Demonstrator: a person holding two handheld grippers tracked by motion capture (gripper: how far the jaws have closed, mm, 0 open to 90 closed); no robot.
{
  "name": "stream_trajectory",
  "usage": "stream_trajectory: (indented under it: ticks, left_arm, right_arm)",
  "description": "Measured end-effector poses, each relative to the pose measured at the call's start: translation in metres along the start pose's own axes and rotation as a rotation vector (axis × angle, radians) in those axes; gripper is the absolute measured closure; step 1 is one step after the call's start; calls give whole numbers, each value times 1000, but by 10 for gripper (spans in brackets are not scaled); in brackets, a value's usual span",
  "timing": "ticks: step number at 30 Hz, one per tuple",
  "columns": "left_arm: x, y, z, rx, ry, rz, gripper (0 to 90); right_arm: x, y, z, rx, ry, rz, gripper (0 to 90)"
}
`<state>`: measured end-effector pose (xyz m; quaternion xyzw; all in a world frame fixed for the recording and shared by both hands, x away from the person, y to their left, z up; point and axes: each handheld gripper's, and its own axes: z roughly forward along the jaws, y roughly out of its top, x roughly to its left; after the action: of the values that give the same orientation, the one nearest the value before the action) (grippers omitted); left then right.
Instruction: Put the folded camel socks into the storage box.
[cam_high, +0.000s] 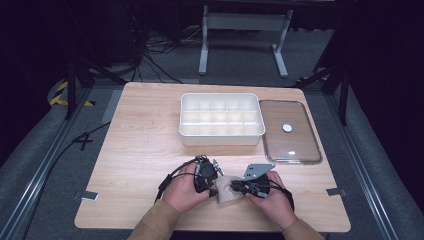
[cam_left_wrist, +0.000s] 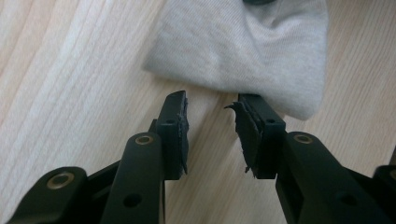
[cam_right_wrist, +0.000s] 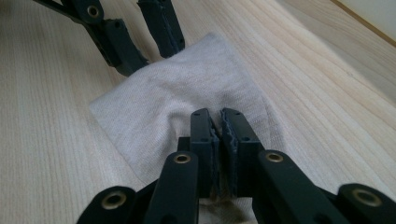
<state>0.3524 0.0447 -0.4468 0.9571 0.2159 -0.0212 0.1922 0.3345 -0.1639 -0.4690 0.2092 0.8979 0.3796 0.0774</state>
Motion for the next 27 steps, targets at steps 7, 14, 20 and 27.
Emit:
stream_trajectory:
  ticks: [7,14,20,27]
  left_arm:
    - [-3,3,-3,-51,0,24,658]
    - [-11,11,-8,-112,16,104,636]
    - [-15,16,-6,-126,19,114,636]
    - [-14,13,-9,-125,10,105,630]
  right_arm:
    - [2,1,0,4,-7,-19,826]
    - [4,1,0,10,-17,-30,823]
    - [11,3,0,19,-36,-49,818]
    - [8,3,-5,10,-28,-34,747]
